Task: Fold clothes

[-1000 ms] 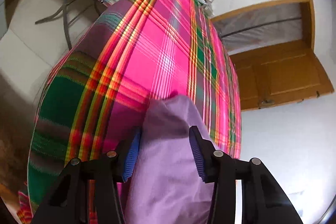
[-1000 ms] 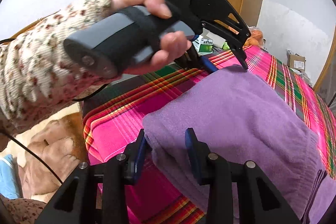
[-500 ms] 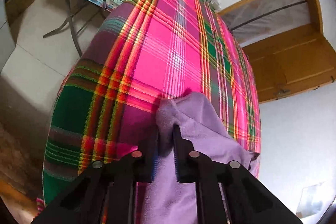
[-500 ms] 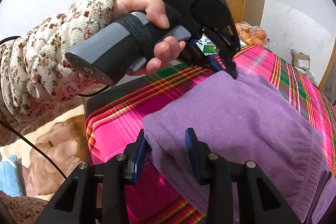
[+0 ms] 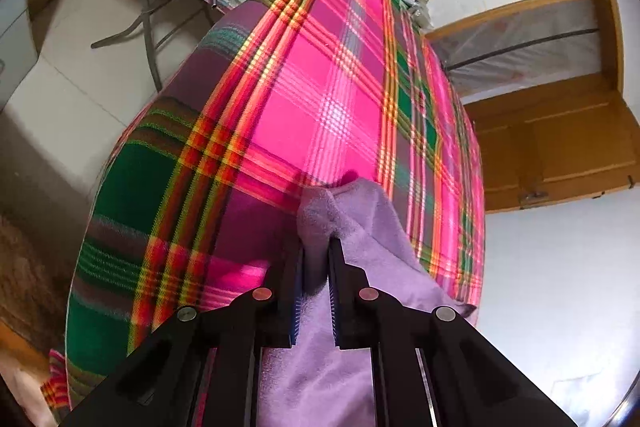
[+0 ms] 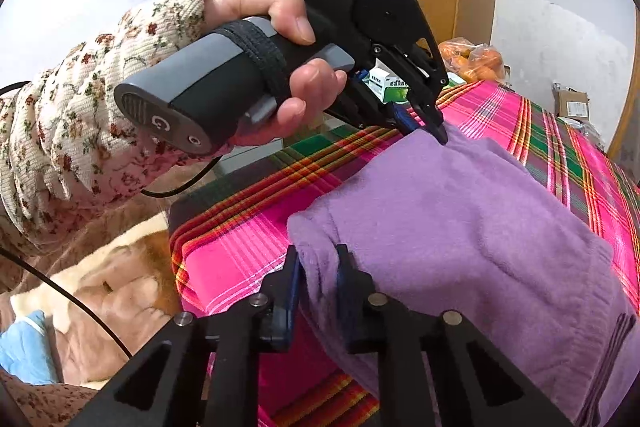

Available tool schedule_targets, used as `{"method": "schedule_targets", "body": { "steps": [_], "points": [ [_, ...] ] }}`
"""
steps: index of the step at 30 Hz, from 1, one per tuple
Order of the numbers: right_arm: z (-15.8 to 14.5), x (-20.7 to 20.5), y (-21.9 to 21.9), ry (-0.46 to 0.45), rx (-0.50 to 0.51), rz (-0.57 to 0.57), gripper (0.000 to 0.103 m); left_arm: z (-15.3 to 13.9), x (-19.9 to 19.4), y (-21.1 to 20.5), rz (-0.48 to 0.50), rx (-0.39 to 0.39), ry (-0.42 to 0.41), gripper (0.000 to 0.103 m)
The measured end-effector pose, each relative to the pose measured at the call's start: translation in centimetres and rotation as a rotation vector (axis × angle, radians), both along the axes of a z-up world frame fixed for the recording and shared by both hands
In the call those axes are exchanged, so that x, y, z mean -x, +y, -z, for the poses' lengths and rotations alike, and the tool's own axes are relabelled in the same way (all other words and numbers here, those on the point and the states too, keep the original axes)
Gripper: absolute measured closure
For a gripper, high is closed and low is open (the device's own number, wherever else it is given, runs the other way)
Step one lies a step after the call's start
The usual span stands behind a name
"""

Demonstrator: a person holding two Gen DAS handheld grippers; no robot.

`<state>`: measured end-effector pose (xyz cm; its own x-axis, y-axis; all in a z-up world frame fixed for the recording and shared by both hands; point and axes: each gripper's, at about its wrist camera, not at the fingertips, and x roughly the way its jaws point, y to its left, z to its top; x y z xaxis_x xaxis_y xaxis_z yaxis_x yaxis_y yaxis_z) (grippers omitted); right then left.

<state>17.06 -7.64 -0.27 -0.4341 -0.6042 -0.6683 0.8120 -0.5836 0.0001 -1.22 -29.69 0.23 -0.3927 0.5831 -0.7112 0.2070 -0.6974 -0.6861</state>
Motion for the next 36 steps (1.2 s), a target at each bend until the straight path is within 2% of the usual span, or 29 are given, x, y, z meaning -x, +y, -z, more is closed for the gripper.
{"method": "schedule_targets", "body": {
  "steps": [10, 24, 36],
  "points": [
    [-3.4, -0.9, 3.9, 0.053, 0.115, 0.054, 0.089, -4.1, -0.9, 1.6, -0.016, -0.037, 0.05, 0.092],
    [-8.1, -2.8, 10.6, 0.128, 0.282, 0.152, 0.091, -11.2, -2.1, 7.5, 0.057, -0.102, 0.209, 0.092],
    [-9.8, -3.8, 15.7, 0.166, 0.346, 0.228, 0.093, -13.4, -1.7, 13.0, 0.149, -0.135, 0.247, 0.091]
  ]
}}
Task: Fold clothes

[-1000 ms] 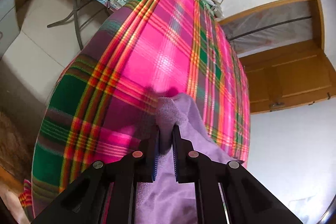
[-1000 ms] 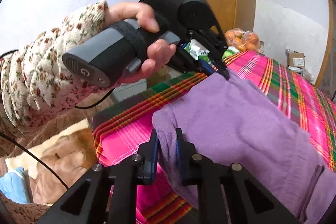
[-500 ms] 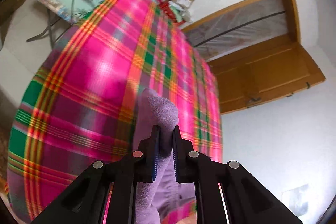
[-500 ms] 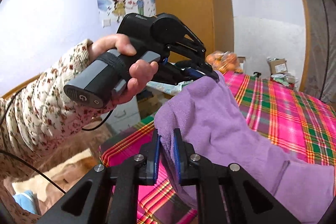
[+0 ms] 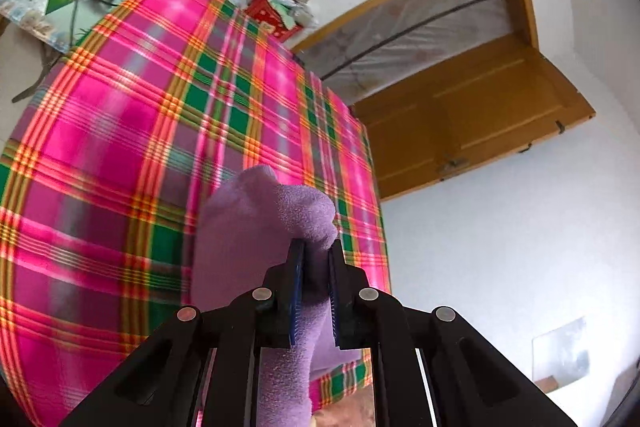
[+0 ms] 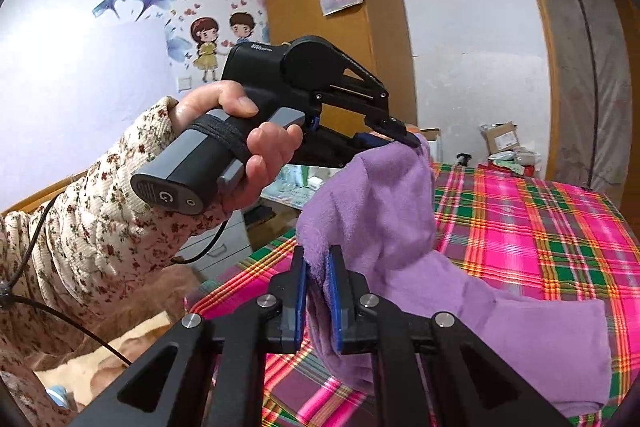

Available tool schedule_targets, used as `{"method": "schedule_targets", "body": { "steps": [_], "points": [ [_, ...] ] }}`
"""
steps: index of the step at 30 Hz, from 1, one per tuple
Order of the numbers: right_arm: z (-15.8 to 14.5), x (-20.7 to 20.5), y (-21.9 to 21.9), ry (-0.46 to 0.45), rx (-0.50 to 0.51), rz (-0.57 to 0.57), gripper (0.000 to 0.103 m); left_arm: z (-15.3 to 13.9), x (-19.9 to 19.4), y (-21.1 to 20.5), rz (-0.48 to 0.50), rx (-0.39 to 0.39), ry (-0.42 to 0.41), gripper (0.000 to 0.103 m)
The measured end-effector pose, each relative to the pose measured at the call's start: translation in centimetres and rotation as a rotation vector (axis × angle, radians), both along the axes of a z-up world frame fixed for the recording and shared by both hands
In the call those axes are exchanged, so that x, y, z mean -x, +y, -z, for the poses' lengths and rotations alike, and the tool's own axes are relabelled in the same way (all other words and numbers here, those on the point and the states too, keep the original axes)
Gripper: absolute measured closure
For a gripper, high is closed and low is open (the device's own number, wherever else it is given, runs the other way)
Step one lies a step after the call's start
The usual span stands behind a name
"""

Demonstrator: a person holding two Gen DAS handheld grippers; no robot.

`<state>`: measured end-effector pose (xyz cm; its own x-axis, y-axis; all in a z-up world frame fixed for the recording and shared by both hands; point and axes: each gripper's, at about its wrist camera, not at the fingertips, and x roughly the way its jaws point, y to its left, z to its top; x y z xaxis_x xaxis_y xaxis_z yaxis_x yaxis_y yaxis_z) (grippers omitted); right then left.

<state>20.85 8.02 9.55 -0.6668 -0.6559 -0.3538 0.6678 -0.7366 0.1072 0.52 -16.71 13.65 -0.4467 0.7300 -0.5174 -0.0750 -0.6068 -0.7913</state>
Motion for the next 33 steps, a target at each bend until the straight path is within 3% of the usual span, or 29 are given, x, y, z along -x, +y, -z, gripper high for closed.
{"method": "schedule_targets", "body": {
  "steps": [23, 33],
  "points": [
    [-0.9, -1.4, 9.3, 0.005, 0.114, 0.186, 0.093, -1.5, 1.3, 11.0, 0.147, -0.022, 0.003, 0.091],
    [0.2, -0.9, 13.8, -0.032, 0.116, 0.293, 0.094, -0.3, 2.5, 16.7, 0.216, -0.048, -0.037, 0.095]
  ]
}}
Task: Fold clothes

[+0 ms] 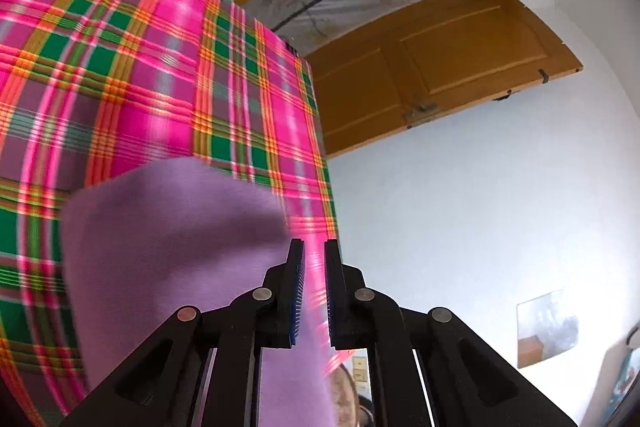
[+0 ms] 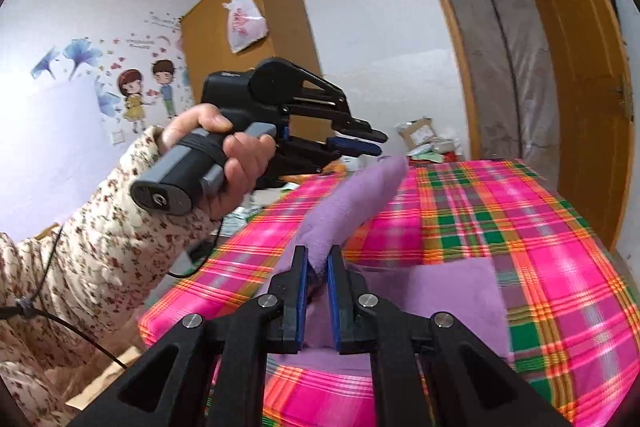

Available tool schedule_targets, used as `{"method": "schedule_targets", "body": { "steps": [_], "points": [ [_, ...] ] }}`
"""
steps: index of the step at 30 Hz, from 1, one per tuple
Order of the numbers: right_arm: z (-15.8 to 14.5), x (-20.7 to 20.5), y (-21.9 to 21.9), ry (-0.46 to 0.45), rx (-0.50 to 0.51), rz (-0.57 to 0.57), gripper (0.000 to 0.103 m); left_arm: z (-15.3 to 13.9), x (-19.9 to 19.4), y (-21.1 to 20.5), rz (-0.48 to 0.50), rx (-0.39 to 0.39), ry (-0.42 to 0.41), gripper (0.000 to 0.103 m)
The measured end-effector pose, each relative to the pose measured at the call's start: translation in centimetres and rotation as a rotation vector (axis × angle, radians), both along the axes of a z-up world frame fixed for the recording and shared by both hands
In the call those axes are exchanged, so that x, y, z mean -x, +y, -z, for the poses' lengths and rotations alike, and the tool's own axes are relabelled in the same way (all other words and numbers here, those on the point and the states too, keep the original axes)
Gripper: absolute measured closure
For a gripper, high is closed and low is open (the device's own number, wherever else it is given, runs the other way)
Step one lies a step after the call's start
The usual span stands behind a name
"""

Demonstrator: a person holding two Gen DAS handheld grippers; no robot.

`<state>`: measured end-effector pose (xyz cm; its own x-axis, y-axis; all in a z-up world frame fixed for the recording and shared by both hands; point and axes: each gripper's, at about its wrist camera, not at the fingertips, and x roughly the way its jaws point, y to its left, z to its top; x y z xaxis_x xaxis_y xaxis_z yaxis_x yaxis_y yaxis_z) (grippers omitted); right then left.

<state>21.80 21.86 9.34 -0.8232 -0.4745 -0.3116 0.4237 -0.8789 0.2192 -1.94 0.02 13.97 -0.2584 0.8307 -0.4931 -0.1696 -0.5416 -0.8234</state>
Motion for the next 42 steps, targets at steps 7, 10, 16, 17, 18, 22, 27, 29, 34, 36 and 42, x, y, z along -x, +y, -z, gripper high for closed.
{"method": "schedule_targets", "body": {
  "steps": [7, 10, 16, 17, 18, 22, 27, 29, 34, 36, 42],
  "points": [
    [2.0, 1.4, 3.4, -0.067, 0.013, 0.097, 0.094, 2.1, 1.3, 3.9, 0.067, 0.013, -0.047, 0.095],
    [2.8, 1.5, 4.3, -0.097, 0.012, 0.108, 0.094, 3.3, 1.3, 4.5, 0.083, 0.022, -0.071, 0.095],
    [4.9, 2.2, 5.4, -0.186, 0.036, 0.08, 0.094, 4.9, 1.0, 3.5, 0.081, 0.06, -0.088, 0.095],
    [5.3, 2.4, 5.5, -0.204, 0.041, 0.074, 0.093, 5.2, 0.9, 3.0, 0.072, 0.072, -0.093, 0.095],
    [5.7, 2.6, 5.7, -0.221, 0.05, 0.068, 0.093, 5.5, 0.8, 2.5, 0.062, 0.083, -0.099, 0.092],
    [7.0, 3.1, 6.4, -0.285, 0.091, 0.034, 0.092, 6.7, 0.2, 0.1, 0.028, 0.091, -0.109, 0.085],
    [7.6, 3.5, 7.5, -0.328, 0.126, -0.003, 0.075, 7.8, -1.7, -3.6, -0.034, 0.084, -0.103, 0.079],
    [7.6, 3.6, 8.2, -0.337, 0.152, -0.022, 0.068, 8.2, -2.5, -5.1, -0.059, 0.069, -0.084, 0.077],
    [7.9, 5.4, 10.9, -0.394, 0.322, -0.076, 0.051, 9.9, -4.1, -7.6, -0.105, 0.092, -0.086, 0.077],
    [8.0, 6.5, 11.7, -0.408, 0.386, -0.089, 0.048, 10.5, -4.3, -8.0, -0.105, 0.087, -0.091, 0.077],
    [8.0, 8.6, 12.0, -0.447, 0.458, -0.148, 0.046, 12.0, -4.6, -8.5, -0.097, 0.086, -0.095, 0.077]
  ]
}}
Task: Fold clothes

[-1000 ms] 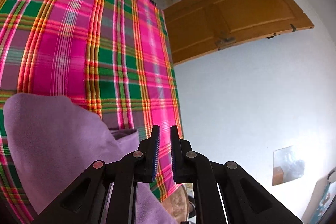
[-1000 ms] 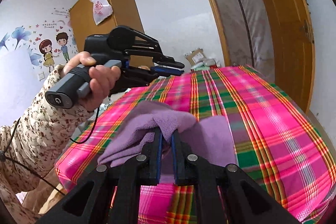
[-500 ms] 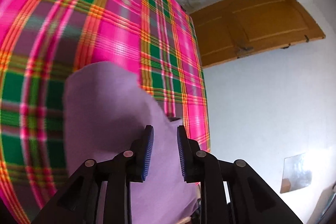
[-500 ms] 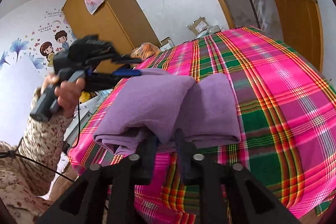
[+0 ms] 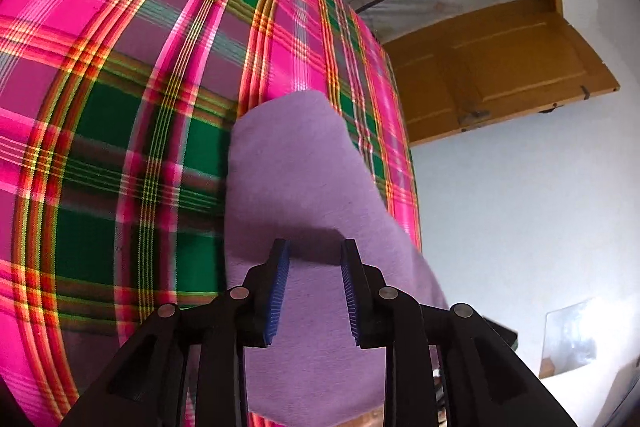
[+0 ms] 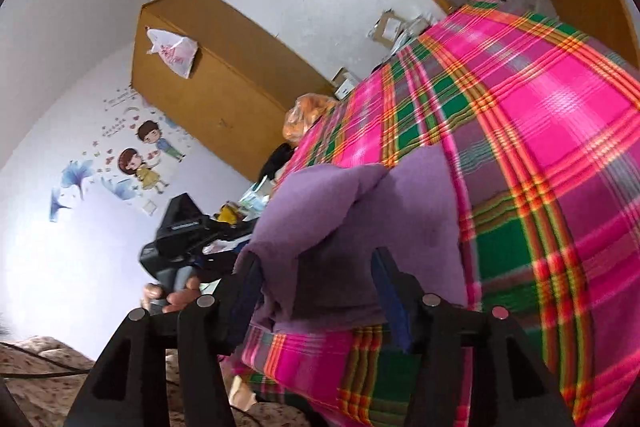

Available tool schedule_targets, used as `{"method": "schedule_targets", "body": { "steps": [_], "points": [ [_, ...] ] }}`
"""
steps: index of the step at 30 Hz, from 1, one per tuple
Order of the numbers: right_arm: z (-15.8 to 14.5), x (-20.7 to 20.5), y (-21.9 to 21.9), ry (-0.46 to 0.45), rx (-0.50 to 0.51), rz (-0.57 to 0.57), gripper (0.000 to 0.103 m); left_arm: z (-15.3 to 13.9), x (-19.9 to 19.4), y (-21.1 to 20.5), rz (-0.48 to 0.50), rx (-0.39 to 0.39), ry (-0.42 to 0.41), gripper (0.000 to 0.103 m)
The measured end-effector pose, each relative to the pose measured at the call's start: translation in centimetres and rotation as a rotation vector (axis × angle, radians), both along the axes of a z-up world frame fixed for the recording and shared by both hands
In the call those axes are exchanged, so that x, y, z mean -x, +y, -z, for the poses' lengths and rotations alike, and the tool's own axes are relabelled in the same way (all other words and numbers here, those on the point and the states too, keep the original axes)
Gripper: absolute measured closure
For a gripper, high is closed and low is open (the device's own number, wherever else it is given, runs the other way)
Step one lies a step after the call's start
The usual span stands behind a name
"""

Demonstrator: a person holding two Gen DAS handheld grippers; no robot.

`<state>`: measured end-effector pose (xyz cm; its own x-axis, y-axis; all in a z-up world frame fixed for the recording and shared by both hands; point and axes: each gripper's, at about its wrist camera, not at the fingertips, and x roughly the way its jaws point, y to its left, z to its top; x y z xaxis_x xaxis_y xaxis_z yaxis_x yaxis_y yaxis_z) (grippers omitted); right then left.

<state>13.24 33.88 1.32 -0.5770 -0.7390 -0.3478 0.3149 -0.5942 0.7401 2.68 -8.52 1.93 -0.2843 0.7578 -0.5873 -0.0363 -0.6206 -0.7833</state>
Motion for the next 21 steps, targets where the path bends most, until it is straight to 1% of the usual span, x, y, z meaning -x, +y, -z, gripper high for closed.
{"method": "schedule_targets", "body": {
  "steps": [3, 6, 9, 11, 13, 15, 18, 21],
  "points": [
    [-0.4, -0.1, -1.0, -0.004, -0.095, -0.055, 0.046, 0.7, 0.4, -0.1, 0.01, -0.017, -0.013, 0.077],
    [-0.2, -0.3, -1.1, -0.035, -0.171, -0.062, 0.046, 1.1, 0.7, -0.1, 0.022, -0.025, -0.017, 0.077],
    [-0.6, -1.0, 0.0, -0.042, -0.213, -0.048, 0.047, 1.5, 0.9, -0.4, 0.036, -0.026, -0.017, 0.071],
    [-1.3, -1.3, 1.2, -0.021, -0.194, -0.031, 0.047, 1.5, 1.3, -0.1, 0.04, -0.024, -0.015, 0.07],
    [-1.8, -1.1, 2.5, -0.008, -0.124, 0.008, 0.047, 1.6, 1.6, 0.0, 0.047, -0.026, -0.012, 0.07],
    [-1.5, 0.2, 3.1, -0.026, -0.07, 0.027, 0.046, 1.8, 1.7, -0.3, 0.054, -0.028, -0.012, 0.068],
    [-0.2, 3.0, 2.4, -0.091, -0.056, 0.006, 0.046, 1.9, 1.7, -0.6, 0.074, -0.025, -0.009, 0.065],
    [1.5, 5.8, 0.8, -0.164, -0.011, -0.07, 0.046, 2.1, 1.6, -0.8, 0.088, -0.018, -0.004, 0.061]
  ]
}}
